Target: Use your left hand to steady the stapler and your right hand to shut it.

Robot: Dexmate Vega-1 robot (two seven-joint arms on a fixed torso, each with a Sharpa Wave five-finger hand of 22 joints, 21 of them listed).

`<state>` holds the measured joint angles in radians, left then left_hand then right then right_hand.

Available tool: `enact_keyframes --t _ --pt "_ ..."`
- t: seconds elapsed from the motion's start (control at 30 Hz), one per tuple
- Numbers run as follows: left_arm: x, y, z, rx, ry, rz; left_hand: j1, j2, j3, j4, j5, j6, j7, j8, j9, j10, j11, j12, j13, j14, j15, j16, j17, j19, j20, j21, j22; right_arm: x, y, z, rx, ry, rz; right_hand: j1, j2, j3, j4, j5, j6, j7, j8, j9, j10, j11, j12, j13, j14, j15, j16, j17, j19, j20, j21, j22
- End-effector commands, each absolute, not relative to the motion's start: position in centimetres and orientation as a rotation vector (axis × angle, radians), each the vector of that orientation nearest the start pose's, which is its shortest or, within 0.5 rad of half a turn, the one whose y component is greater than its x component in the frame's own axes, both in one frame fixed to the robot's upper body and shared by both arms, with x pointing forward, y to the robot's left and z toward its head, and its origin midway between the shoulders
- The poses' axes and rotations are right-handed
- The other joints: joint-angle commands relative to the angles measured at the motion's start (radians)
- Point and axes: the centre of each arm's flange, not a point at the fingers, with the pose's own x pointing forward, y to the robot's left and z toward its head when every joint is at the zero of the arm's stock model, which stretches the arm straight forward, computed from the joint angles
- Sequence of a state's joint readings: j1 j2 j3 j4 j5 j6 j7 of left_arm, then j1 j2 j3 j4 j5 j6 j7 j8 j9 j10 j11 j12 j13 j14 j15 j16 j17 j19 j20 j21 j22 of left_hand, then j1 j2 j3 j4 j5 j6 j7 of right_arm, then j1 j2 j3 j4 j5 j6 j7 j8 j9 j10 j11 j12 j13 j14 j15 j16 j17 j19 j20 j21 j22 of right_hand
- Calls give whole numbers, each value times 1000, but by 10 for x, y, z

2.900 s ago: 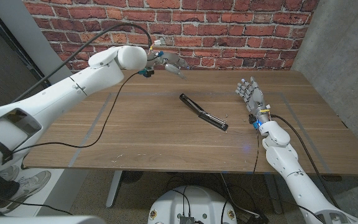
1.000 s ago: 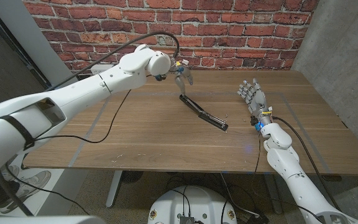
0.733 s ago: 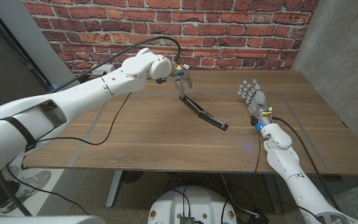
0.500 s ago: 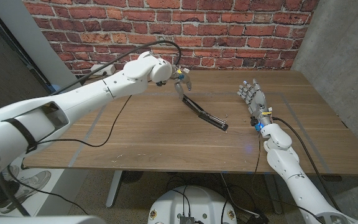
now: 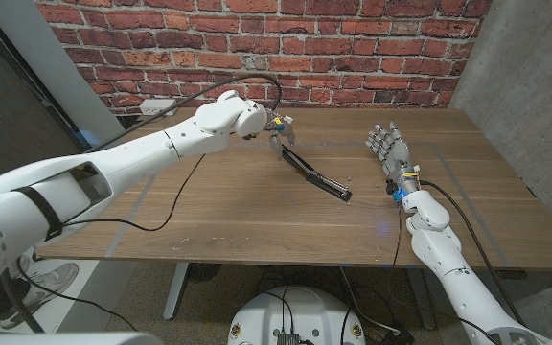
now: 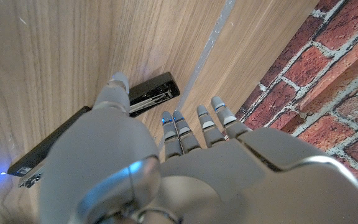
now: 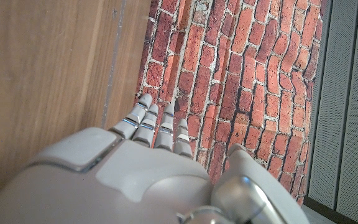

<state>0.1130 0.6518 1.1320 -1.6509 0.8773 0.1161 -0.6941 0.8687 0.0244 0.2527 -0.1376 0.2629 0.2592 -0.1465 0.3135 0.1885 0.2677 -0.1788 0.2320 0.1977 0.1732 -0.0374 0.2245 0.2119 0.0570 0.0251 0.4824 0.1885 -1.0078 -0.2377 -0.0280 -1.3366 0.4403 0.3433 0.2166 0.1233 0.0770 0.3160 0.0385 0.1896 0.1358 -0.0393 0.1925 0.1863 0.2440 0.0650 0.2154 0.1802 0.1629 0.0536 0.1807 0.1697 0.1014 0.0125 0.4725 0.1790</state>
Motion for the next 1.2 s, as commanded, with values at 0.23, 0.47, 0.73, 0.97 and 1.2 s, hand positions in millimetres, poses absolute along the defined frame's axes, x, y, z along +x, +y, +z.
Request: enact_keyframes --t 0.23,0.47,0.73,0.97,1.2 --pt "635 77 92 2257 -411 -317 5 6 1 8 6 15 6 -2 4 12 -2 -5 5 6 -89 -2 3 13 1 -6 4 631 -306 -63 134 -683 169 -4 5 -1 -4 1 8 1 3 1 4 0 4 4 4 2 0 2 6 -1 -7 4" --pt "639 76 88 2256 -418 -320 19 41 14 15 10 25 11 -4 4 28 2 -3 5 13 -89 0 6 16 4 -7 5 633 -307 -62 134 -683 168 -4 5 -1 -5 1 7 1 3 1 4 2 4 4 4 3 0 2 6 -1 -9 4" --pt "643 75 82 2277 -438 -300 45 107 40 24 7 57 14 -7 4 106 4 20 12 114 -115 42 24 56 -9 6 6 634 -308 -60 131 -683 165 -4 5 -1 -5 1 7 2 2 1 6 4 4 5 3 2 0 2 6 -1 -11 4" --pt "646 75 72 2315 -444 -288 89 142 65 20 -7 120 12 0 4 184 6 44 35 260 -147 134 107 163 -23 59 16 634 -308 -59 125 -683 159 -5 5 -2 -5 1 9 3 3 1 6 2 3 5 3 3 0 2 7 0 -12 4" --pt "647 74 65 2370 -480 -228 162 180 86 52 -7 291 29 36 6 337 4 102 79 406 -166 335 312 247 -6 164 65 634 -308 -58 118 -681 158 -6 5 -2 -4 0 14 2 4 1 7 3 3 5 3 3 0 2 8 -1 -14 5"
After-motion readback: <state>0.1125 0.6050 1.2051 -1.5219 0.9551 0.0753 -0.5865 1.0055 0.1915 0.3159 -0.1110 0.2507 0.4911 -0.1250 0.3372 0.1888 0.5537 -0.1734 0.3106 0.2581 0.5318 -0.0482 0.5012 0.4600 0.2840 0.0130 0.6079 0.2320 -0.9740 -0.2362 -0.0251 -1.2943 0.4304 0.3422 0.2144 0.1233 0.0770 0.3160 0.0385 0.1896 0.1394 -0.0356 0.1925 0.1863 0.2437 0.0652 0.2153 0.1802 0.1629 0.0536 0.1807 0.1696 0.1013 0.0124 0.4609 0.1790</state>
